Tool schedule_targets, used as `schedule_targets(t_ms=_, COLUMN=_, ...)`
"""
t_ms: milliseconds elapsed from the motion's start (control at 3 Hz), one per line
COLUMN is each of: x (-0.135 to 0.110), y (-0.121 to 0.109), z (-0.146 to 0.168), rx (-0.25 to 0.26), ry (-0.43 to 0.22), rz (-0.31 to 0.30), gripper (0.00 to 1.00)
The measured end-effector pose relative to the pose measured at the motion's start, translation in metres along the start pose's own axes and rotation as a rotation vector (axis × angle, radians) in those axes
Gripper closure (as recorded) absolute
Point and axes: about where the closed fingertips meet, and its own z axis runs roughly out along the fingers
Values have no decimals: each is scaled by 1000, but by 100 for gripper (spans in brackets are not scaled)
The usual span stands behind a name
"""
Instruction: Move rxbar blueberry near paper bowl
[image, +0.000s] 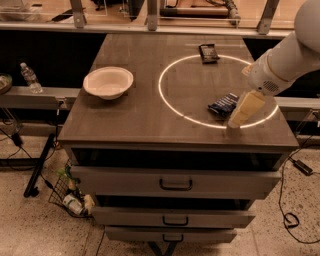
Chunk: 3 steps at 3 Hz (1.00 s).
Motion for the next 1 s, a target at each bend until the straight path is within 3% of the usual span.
schedule_targets(t_ms=333, x=4, y=-4, z=29, rx=-12, ry=-13, rz=30, gripper=2)
schedule_targets(t_ms=1000, x=-1, y=-5, z=39, rx=-32, ry=-18, rz=56, gripper=49)
